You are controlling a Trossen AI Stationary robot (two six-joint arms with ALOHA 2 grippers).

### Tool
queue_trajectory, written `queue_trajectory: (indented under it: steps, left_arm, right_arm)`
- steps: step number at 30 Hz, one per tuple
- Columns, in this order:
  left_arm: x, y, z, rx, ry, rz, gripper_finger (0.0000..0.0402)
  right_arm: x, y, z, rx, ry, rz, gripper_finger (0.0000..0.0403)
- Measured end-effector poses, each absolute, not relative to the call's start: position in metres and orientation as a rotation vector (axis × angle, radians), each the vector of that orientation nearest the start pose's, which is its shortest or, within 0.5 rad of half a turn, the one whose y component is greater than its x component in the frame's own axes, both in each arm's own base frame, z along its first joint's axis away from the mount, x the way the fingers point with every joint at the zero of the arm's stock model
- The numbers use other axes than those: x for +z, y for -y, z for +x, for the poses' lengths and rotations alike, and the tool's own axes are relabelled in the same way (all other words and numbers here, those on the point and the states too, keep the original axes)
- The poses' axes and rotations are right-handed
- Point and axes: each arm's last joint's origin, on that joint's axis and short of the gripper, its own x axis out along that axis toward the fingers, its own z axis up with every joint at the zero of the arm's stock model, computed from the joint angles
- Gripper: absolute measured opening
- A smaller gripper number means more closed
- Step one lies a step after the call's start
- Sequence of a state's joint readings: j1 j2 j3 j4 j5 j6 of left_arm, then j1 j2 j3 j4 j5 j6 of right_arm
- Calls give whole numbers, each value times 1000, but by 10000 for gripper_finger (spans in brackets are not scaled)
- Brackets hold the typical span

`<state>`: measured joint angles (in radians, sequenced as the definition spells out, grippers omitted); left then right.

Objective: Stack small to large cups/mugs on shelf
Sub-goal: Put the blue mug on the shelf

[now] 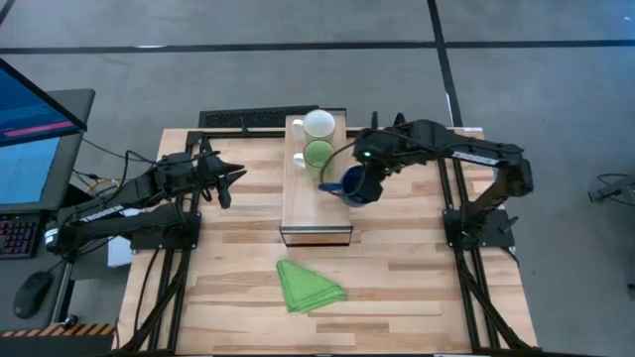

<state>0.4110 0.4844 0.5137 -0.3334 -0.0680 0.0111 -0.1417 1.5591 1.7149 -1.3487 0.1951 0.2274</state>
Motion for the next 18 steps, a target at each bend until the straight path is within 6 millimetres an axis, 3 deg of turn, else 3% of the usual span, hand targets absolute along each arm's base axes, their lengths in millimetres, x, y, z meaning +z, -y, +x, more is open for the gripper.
queue_trajectory:
  steps: [10, 18]
  left_arm:
    - [262, -50, 110, 473, -337, -48, 63]
    - [260, -50, 109, 472, -353, -51, 63]
  right_arm:
    - [371, 46, 338, -283, -1212, 125, 21]
    - [359, 46, 369, -209, -1243, 100, 21]
